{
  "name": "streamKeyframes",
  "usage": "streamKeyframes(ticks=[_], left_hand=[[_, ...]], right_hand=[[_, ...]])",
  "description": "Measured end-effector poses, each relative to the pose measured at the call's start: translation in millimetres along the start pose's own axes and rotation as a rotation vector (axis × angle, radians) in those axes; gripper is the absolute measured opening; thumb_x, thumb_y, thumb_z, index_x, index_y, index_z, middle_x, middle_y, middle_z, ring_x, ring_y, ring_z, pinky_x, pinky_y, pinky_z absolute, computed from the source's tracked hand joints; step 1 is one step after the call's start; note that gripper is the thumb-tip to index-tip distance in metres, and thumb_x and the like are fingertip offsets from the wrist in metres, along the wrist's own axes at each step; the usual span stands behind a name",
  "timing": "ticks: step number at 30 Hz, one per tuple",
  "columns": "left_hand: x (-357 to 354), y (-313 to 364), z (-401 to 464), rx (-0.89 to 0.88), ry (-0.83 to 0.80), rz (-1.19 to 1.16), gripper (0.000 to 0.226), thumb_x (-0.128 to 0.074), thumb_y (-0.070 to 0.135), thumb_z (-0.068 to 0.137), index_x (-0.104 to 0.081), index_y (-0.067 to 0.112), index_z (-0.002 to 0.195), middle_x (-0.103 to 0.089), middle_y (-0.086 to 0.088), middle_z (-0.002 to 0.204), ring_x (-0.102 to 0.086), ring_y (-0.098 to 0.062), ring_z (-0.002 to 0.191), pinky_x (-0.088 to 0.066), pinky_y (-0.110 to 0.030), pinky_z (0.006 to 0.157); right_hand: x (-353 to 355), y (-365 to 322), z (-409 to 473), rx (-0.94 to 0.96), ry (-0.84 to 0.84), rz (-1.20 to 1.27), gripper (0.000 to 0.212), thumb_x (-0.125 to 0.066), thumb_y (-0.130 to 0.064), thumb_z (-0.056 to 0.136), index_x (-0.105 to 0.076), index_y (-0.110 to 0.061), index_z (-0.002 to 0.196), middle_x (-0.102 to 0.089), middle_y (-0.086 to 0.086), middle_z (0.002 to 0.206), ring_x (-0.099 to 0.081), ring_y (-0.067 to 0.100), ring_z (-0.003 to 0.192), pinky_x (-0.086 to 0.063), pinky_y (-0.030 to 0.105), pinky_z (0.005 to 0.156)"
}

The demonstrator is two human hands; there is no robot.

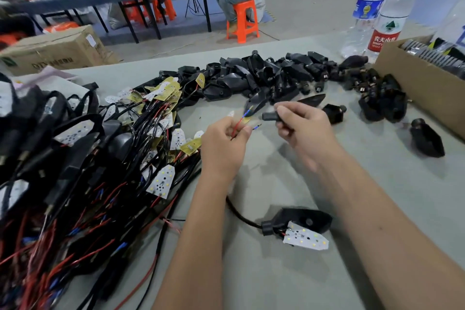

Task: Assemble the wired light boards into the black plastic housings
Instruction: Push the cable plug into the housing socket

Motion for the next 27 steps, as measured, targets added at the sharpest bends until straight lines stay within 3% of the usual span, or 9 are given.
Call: streamKeyframes(ticks=[6, 11, 15, 19, 22, 24, 27], left_hand=[[6, 2, -9, -0.012, -0.014, -0.101, 0.015, -0.076, 0.012, 0.090, -0.068, 0.012, 0.078, -0.053, 0.006, 0.062, -0.043, -0.008, 0.055, -0.035, -0.019, 0.055], [6, -3, -12, -0.004, -0.059, -0.163, 0.011, -0.076, 0.011, 0.091, -0.071, 0.007, 0.082, -0.057, 0.000, 0.069, -0.047, -0.011, 0.066, -0.039, -0.026, 0.064], [7, -5, -10, 0.008, -0.066, -0.136, 0.013, -0.075, 0.011, 0.091, -0.072, 0.010, 0.078, -0.055, 0.007, 0.065, -0.045, -0.010, 0.064, -0.039, -0.024, 0.064], [3, -13, -9, 0.131, -0.072, -0.199, 0.023, -0.060, 0.001, 0.096, -0.077, 0.014, 0.089, -0.066, 0.004, 0.068, -0.051, -0.010, 0.057, -0.043, -0.025, 0.059], [5, -15, -13, 0.167, 0.000, -0.267, 0.021, -0.064, -0.003, 0.094, -0.078, 0.013, 0.093, -0.063, 0.002, 0.065, -0.055, -0.009, 0.051, -0.053, -0.024, 0.057], [5, -16, -17, 0.195, 0.040, -0.335, 0.017, -0.071, -0.003, 0.090, -0.075, 0.014, 0.094, -0.071, -0.001, 0.069, -0.064, -0.010, 0.056, -0.057, -0.025, 0.060], [5, -16, -16, 0.236, 0.043, -0.443, 0.017, -0.075, -0.006, 0.087, -0.070, 0.008, 0.096, -0.078, -0.008, 0.077, -0.076, -0.023, 0.070, -0.061, -0.028, 0.068]], right_hand=[[-3, 15, -10, 0.006, 0.065, 0.074, 0.005, -0.065, -0.003, 0.099, -0.066, -0.004, 0.093, -0.059, 0.000, 0.067, -0.051, 0.009, 0.058, -0.042, 0.019, 0.053], [-9, 18, -13, 0.023, 0.005, 0.011, 0.004, -0.064, -0.003, 0.100, -0.067, -0.001, 0.098, -0.060, 0.007, 0.073, -0.052, 0.010, 0.059, -0.045, 0.019, 0.054], [-14, 14, -14, 0.065, -0.044, -0.053, 0.006, -0.064, 0.000, 0.098, -0.069, 0.001, 0.101, -0.062, 0.006, 0.073, -0.053, 0.011, 0.060, -0.046, 0.019, 0.056], [-15, 9, -16, 0.131, -0.070, -0.163, 0.013, -0.067, 0.002, 0.095, -0.072, -0.008, 0.101, -0.065, -0.004, 0.070, -0.053, 0.010, 0.060, -0.049, 0.021, 0.061], [-14, 11, -18, 0.127, -0.071, -0.144, 0.020, -0.070, 0.003, 0.093, -0.070, -0.008, 0.109, -0.064, 0.008, 0.077, -0.055, 0.011, 0.061, -0.049, 0.022, 0.064], [-13, 13, -20, 0.126, -0.062, -0.112, 0.024, -0.072, 0.003, 0.091, -0.066, -0.004, 0.113, -0.062, 0.014, 0.079, -0.056, 0.013, 0.061, -0.050, 0.023, 0.064], [-12, 12, -20, 0.148, -0.036, -0.081, 0.018, -0.074, 0.003, 0.089, -0.066, -0.005, 0.103, -0.068, 0.008, 0.074, -0.056, 0.014, 0.059, -0.052, 0.023, 0.064]])
Point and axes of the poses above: each hand's wrist, its own z-axis towards the middle knuckle, its own x-axis out of the back of the hand, y = z × x, the point moved 6 cm from there along z, towards the middle knuckle
